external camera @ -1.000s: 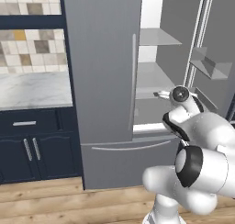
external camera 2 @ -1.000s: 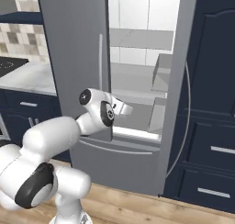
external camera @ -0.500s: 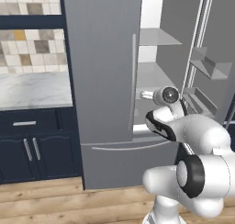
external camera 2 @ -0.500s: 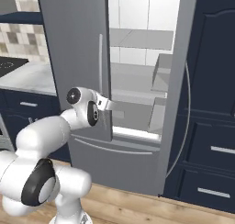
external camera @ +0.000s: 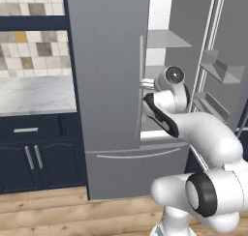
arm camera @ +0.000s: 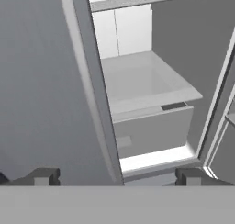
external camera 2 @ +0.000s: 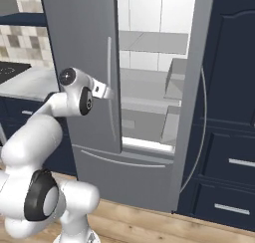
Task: Move the hot dog bun to the plate on the dining table and place the condiment next to that plate. Then navigate to the fridge and take the sausage and place it on the plate as well.
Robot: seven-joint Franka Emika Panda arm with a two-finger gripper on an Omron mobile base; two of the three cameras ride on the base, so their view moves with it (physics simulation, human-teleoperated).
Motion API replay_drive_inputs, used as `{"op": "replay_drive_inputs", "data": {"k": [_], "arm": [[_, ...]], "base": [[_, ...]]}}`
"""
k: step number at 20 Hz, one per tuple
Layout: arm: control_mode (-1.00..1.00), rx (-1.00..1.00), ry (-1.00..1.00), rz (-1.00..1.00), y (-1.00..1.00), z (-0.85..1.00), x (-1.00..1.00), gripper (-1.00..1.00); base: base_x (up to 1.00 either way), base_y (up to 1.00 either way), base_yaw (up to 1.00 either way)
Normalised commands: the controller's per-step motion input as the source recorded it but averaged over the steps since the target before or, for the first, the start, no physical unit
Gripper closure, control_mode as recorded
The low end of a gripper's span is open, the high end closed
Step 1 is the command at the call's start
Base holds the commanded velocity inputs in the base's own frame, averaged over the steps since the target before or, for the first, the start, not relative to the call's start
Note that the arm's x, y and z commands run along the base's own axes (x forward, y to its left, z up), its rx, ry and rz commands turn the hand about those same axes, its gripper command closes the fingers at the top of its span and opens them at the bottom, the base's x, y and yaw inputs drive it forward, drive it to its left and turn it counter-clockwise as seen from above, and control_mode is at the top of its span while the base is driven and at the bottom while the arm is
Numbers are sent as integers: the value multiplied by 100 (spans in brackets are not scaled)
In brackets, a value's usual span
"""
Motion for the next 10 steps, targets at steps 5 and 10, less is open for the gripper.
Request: {"op": "replay_drive_inputs", "data": {"k": [5, 10], "arm": [[-100, 0, 2, 14, 22, 1, 40, -100], [-100, 0, 0, 0, 11, -1, 57, -100]], "base": [[0, 0, 0], [0, 0, 0]]}}
